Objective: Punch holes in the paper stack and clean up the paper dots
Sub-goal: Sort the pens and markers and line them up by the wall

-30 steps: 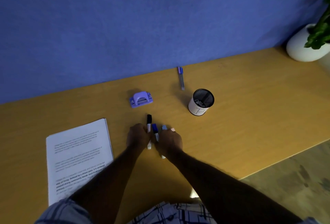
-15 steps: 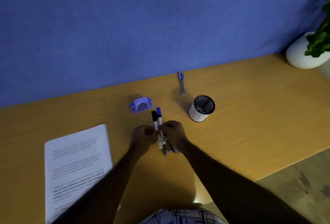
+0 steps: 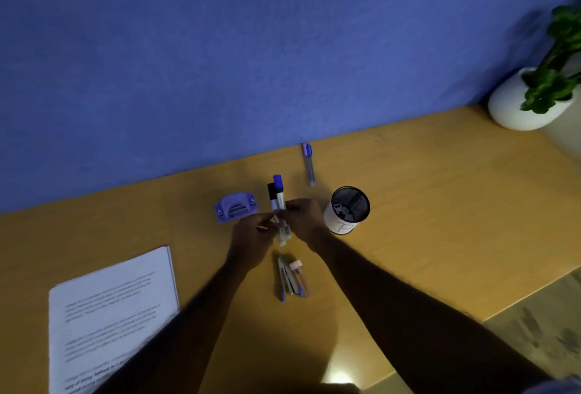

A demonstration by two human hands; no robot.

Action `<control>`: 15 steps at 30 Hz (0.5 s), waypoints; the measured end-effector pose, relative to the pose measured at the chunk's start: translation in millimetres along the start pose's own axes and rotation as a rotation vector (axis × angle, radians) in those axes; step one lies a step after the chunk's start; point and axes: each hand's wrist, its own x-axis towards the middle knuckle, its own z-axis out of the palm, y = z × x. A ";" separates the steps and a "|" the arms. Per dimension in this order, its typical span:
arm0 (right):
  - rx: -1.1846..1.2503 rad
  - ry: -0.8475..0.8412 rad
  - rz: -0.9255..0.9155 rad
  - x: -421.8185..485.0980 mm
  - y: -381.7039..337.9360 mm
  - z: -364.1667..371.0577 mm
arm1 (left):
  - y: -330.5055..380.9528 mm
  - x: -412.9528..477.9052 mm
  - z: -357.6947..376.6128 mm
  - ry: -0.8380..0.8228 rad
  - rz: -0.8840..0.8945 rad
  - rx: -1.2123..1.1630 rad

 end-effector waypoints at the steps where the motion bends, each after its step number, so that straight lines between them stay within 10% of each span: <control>1: -0.056 0.034 -0.014 12.4 -1.4 -1.1 | 1.8 5.9 0.5 -0.010 -0.011 0.001; 15: -0.458 0.320 0.106 129.8 -27.7 -24.0 | -24.1 16.2 4.4 -0.034 -0.068 0.040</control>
